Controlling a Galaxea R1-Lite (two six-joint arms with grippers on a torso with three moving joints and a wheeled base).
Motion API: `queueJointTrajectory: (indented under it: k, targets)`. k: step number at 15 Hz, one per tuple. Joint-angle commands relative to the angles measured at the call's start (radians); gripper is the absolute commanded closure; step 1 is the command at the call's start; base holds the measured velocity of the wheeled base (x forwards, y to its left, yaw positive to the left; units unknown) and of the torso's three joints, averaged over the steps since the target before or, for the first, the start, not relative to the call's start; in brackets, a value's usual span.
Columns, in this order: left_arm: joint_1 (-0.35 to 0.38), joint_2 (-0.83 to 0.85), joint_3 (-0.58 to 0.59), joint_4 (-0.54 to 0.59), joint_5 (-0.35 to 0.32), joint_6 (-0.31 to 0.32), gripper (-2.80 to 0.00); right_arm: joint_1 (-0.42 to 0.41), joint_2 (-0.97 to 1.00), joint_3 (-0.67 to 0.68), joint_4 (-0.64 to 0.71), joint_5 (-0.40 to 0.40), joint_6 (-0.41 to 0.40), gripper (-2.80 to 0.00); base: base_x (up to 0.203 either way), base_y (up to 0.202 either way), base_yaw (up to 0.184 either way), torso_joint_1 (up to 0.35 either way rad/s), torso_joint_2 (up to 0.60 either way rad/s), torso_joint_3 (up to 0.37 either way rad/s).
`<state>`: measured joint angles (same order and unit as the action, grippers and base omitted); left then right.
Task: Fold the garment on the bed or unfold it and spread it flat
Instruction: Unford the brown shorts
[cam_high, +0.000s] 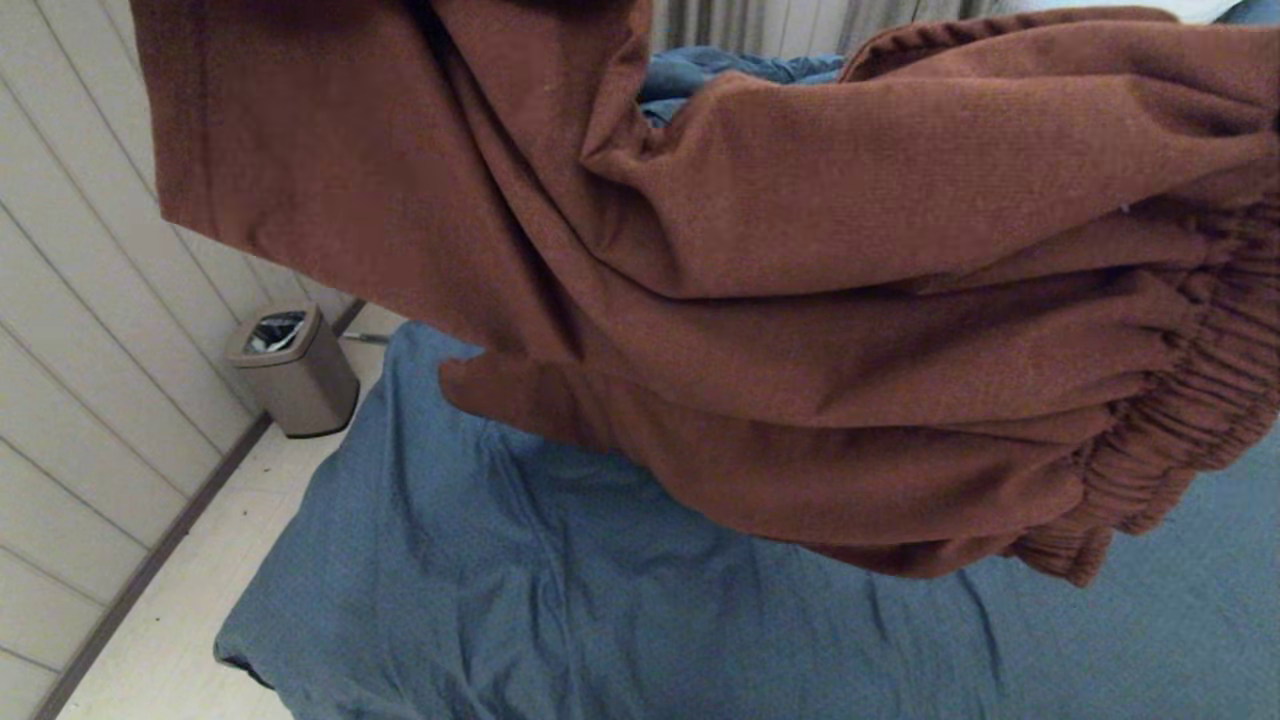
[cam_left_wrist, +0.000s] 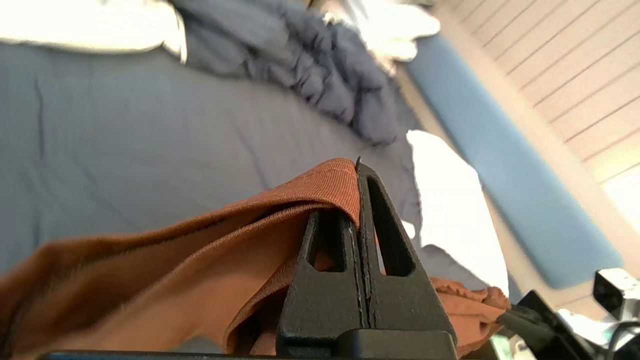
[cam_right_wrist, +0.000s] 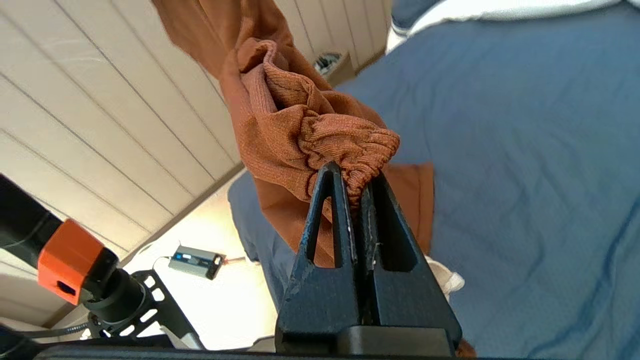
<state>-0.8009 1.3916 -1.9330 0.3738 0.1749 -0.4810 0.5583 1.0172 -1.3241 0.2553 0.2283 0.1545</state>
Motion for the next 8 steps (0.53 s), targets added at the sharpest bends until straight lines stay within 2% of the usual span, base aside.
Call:
queueJointTrajectory:
  k: [1,4,8]
  targets:
    - [-0.004,-0.029,0.0,-0.003,0.002,-0.001,0.0,0.005,-0.003,-0.015,0.001,0.003,0.0,0.0,0.0,0.0,0.0,0.0,0.0,0.0]
    - [-0.006,-0.05,0.0,-0.004,-0.004,-0.001,0.0,0.044,-0.011,-0.038,0.002,0.003,-0.002,0.0,0.0,0.0,0.0,0.0,0.0,0.0]
    - [-0.061,-0.078,0.0,-0.001,-0.002,0.022,0.0,0.057,-0.014,-0.041,0.002,0.002,0.004,0.0,0.0,0.0,0.0,0.0,0.0,0.0]
